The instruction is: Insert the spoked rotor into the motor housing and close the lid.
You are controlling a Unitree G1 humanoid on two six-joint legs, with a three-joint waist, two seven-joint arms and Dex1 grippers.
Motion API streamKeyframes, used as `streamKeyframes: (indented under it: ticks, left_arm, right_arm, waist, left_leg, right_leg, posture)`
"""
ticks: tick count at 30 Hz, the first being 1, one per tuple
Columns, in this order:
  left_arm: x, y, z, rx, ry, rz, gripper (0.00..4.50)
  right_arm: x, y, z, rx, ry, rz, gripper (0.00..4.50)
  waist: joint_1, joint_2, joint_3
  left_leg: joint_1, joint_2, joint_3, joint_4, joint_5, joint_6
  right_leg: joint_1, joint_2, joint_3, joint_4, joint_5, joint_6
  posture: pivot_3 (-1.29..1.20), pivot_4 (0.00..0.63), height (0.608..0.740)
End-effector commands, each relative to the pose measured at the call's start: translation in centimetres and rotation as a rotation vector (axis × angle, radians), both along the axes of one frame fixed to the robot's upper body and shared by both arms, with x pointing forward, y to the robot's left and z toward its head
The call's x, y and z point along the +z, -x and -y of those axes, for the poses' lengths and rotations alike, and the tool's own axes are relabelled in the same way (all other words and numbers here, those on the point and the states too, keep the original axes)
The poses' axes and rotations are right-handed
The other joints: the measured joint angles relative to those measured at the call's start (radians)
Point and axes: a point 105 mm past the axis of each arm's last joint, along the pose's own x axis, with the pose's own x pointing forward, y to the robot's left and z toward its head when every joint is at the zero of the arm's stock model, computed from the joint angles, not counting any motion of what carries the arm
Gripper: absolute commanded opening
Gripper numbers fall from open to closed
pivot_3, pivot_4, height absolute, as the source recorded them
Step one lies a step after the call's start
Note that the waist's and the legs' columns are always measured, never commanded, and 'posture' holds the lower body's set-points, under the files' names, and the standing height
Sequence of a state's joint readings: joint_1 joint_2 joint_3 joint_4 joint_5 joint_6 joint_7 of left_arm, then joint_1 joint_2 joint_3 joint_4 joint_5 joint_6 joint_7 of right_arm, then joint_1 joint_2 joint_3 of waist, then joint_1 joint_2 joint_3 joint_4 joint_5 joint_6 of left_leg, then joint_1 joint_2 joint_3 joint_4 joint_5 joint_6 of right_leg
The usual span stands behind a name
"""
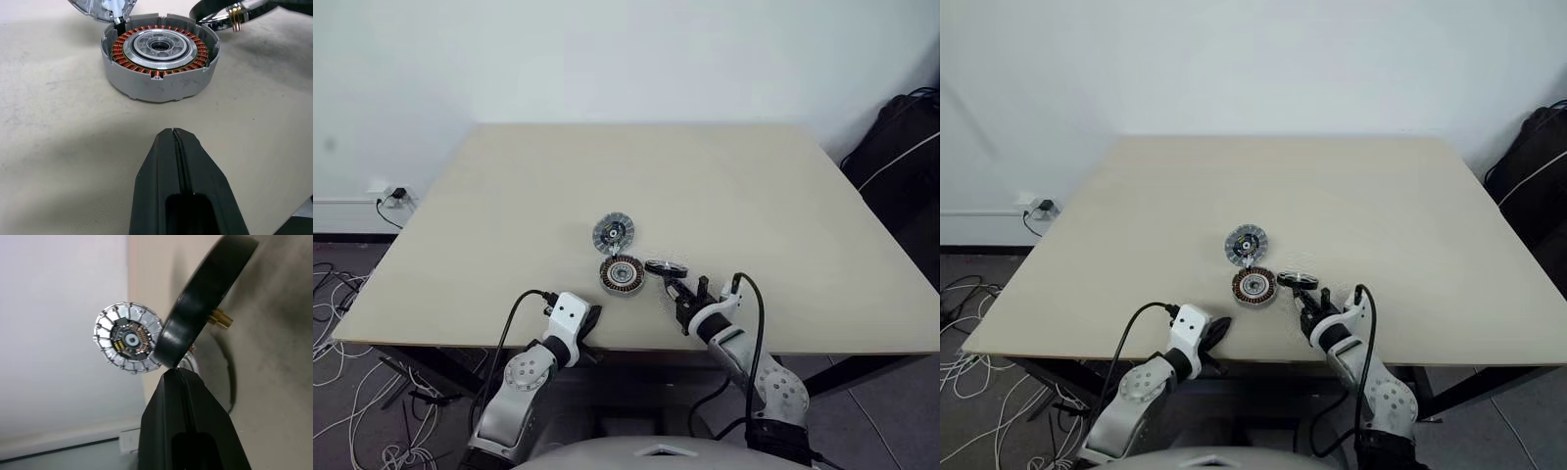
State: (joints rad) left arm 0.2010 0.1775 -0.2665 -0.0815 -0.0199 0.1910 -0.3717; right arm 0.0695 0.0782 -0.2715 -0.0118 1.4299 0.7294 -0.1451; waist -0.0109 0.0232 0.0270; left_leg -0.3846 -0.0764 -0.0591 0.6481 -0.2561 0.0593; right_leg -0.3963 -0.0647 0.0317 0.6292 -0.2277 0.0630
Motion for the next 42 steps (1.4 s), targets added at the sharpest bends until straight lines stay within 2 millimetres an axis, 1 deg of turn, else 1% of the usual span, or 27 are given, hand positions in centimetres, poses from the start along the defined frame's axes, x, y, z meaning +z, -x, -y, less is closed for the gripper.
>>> streamKeyframes:
  ticks: [1, 4, 8, 13, 16, 20, 25, 34, 39, 42]
  left_arm:
    - [1.2, -0.7, 0.2, -0.004, 0.011, 0.055, 0.0]
    - [1.3, -0.7, 0.1, -0.003, 0.01, 0.058, 0.0]
    - [1.3, -0.7, 0.2, -0.005, 0.012, 0.059, 0.0]
    - [1.3, -0.7, 0.3, -0.007, 0.015, 0.058, 0.0]
    - [1.2, -0.7, 0.4, -0.011, 0.018, 0.056, 0.0]
    - [1.2, -0.7, 0.6, -0.015, 0.02, 0.054, 0.0]
    - [1.1, -0.7, 0.7, -0.019, 0.02, 0.052, 0.0]
    - [1.1, -0.7, 0.6, -0.016, 0.017, 0.048, 0.0]
    - [1.0, -0.7, 0.6, -0.015, 0.014, 0.045, 0.0]
    - [1.0, -0.6, 0.6, -0.017, 0.012, 0.045, 0.0]
  right_arm:
    - [0.9, -0.6, -0.7, -0.004, -0.016, 0.038, 0.02]
    - [0.4, -0.5, -0.5, -0.006, 0.003, 0.02, 0.02]
    - [-0.2, -0.2, 0.0, 0.008, 0.097, 0.005, 0.02]
    - [-0.4, 0.2, 0.5, 0.019, 0.152, -0.006, 0.02]
    - [-0.8, 0.2, 1.3, -0.014, 0.17, -0.031, 0.63]
    - [-0.8, 0.2, 1.5, -0.011, 0.184, -0.039, 1.91]
    - [-1.0, 0.5, 1.8, 0.009, 0.207, -0.05, 1.91]
    - [-2.0, 1.9, 2.0, 0.104, 0.267, -0.103, 1.91]
    - [-1.4, 1.7, 2.2, 0.091, 0.238, -0.061, 1.91]
    - [-0.4, 1.5, 2.2, 0.068, 0.197, 0.002, 1.91]
  waist:
    - [0.0, 0.0, 0.0]
    - [0.0, 0.0, 0.0]
    - [0.0, 0.0, 0.0]
    - [0.0, 0.0, 0.0]
    - [0.0, 0.0, -0.001]
    - [0.0, 0.0, -0.001]
    - [0.0, 0.0, -0.001]
    - [0.0, 0.0, -0.002]
    - [0.001, 0.0, -0.003]
    - [0.0, 0.0, -0.002]
  left_leg:
    - [0.0, 0.0, 0.0, 0.0, 0.0, 0.0]
    - [0.0, 0.0, 0.0, 0.0, 0.0, 0.0]
    - [0.0, 0.0, 0.0, 0.0, 0.0, 0.0]
    - [0.0, 0.0, 0.0, 0.0, 0.0, 0.0]
    - [0.0, 0.0, 0.0, 0.0, 0.0, 0.0]
    - [0.0, 0.0, 0.0, 0.0, 0.0, 0.0]
    - [0.0, 0.0, 0.0, 0.0, 0.0, 0.0]
    - [0.0, 0.0, 0.0, 0.001, 0.0, 0.0]
    - [0.001, 0.0, 0.0, 0.001, 0.0, 0.0]
    - [0.001, 0.0, 0.0, 0.001, 0.0, 0.0]
  right_leg:
    - [0.0, 0.0, 0.0, 0.0, 0.0, 0.0]
    - [0.0, 0.0, 0.0, 0.0, 0.0, 0.0]
    - [0.0, 0.0, 0.0, 0.0, 0.0, 0.0]
    - [0.0, 0.0, 0.0, 0.0, 0.0, 0.0]
    - [0.0, 0.0, 0.0, 0.0, 0.0, 0.0]
    - [0.0, 0.0, 0.0, 0.0, 0.0, 0.0]
    - [0.0, 0.0, 0.0, 0.0, 0.0, 0.0]
    - [0.0, 0.0, 0.0, 0.0, 0.0, 0.0]
    - [0.001, 0.0, 0.0, 0.0, 0.0, 0.0]
    - [0.001, 0.0, 0.0, 0.0, 0.0, 0.001]
  posture:
    - [0.0, 0.0, 0.74]
    - [0.0, 0.0, 0.74]
    - [0.0, 0.0, 0.74]
    - [0.0, 0.0, 0.74]
    - [0.0, 0.0, 0.74]
    - [0.0, 0.0, 0.74]
    - [0.0, 0.0, 0.74]
    - [0.0, 0.0, 0.74]
    - [0.0, 0.0, 0.74]
    - [0.0, 0.0, 0.74]
